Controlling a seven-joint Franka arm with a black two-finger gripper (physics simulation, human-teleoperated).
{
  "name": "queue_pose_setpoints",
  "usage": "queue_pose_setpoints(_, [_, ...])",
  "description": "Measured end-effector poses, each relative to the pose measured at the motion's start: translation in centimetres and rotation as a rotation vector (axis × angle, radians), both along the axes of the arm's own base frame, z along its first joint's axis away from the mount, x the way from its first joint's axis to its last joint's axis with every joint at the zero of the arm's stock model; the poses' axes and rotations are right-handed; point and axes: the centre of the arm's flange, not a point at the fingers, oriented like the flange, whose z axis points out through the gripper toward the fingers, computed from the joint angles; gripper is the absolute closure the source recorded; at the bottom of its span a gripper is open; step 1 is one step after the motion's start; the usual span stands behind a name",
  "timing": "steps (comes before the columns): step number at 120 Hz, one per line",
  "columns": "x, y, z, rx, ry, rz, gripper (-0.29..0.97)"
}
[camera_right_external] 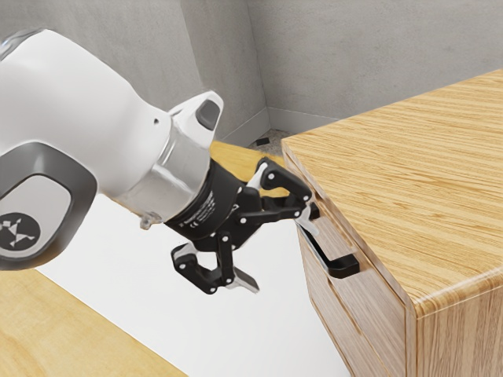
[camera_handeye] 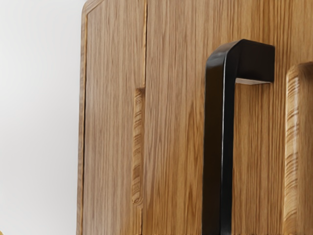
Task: Pull the drawer handle with one arm to open the drawer
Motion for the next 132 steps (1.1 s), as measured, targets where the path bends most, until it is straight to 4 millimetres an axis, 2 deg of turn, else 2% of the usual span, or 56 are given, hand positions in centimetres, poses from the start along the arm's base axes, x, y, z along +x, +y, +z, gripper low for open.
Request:
queue_pose_setpoints(25, [-0.1, 0.1, -0.2, 0.019, -0.015, -0.041, 0.01])
queue_pose_setpoints(40, [1.1, 2.1, -0.4, 0.016, -0.013, -0.010, 0.01])
queue_pose_setpoints(48, [1.5, 2.6, -0.6, 0.013, -0.008, -0.009, 0.00])
queue_pose_setpoints(70, [1.9, 2.1, -1.2, 0.024, -0.004, -0.043, 0.01])
queue_pose_setpoints(97, [1.8, 1.5, -1.0, 0.038, -0.019, -0.077, 0.19])
queue_pose_setpoints(132, [2.9, 0.6, -1.5, 0.055, -0.021, -0.102, 0.26])
